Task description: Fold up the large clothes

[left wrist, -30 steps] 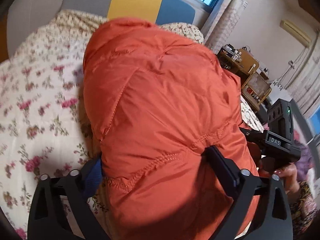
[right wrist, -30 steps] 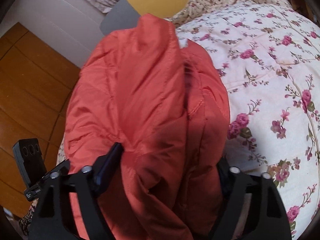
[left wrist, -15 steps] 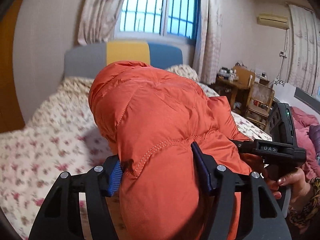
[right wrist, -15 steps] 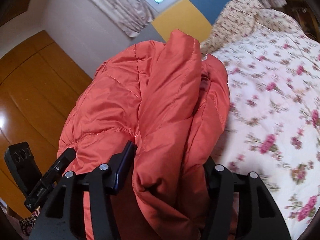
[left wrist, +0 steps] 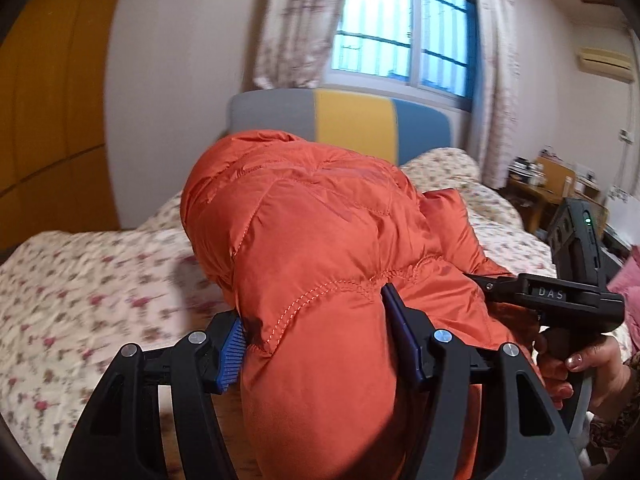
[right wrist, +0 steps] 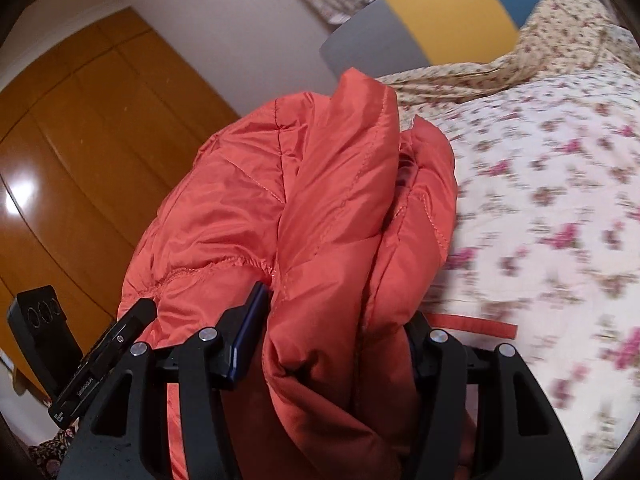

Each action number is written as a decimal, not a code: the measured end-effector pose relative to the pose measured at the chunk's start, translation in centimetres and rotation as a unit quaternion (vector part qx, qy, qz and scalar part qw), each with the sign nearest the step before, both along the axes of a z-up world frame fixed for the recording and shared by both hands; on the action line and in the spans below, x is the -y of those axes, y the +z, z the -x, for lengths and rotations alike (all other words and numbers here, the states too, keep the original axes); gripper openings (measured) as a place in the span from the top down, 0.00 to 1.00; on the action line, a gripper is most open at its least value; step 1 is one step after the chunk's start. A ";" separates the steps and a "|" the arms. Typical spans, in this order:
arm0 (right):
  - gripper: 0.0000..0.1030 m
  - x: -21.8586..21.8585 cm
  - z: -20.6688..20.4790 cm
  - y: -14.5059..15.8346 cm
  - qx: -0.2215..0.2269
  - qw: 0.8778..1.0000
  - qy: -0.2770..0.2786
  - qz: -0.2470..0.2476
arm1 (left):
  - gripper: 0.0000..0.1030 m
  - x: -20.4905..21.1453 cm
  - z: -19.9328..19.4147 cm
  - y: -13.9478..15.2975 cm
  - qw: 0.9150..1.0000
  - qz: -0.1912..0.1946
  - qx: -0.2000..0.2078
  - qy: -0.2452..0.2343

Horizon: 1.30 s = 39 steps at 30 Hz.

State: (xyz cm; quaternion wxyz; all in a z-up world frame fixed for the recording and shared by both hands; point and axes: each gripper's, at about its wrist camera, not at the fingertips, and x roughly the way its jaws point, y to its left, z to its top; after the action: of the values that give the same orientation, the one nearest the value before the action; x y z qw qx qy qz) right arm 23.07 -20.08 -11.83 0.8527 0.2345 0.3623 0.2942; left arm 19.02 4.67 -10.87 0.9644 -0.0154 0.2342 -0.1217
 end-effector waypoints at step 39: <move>0.31 -1.6 0.9 2.2 -0.007 0.965 -0.104 0.240 | 0.06 -2.2 -0.4 -0.3 0.991 0.019 -0.105 0.076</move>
State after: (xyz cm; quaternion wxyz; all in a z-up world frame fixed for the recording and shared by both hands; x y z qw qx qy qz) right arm 22.14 -18.51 -9.62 0.9075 0.0618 0.4017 0.1065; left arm 19.38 6.89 -11.16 0.9404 -0.0640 0.3303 -0.0497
